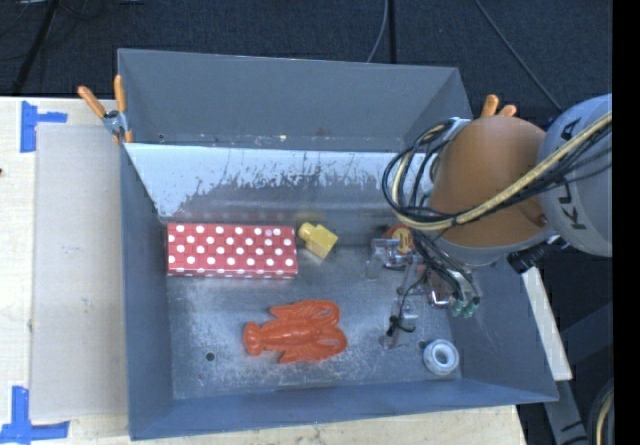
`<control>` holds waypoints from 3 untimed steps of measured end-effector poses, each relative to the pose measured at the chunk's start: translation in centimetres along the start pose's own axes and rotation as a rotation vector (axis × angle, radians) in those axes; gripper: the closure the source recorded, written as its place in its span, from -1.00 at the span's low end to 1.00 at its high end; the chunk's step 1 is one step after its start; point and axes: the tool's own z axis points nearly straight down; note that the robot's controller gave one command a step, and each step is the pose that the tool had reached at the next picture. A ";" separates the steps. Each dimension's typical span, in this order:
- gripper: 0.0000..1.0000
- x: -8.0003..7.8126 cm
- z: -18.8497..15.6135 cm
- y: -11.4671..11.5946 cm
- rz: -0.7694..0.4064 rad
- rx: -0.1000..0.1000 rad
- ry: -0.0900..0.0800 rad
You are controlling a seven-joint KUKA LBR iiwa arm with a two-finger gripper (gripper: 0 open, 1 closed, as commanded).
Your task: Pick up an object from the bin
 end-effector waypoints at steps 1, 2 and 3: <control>-1.00 -0.2 -0.4 0.0 0.000 0.000 -0.007; -1.00 -0.2 3.8 2.0 -0.028 0.001 -0.012; -1.00 1.9 8.4 3.4 -0.182 0.000 -0.004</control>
Offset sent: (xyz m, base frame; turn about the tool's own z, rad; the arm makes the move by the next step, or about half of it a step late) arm -0.0045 0.0547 -0.1072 -0.0716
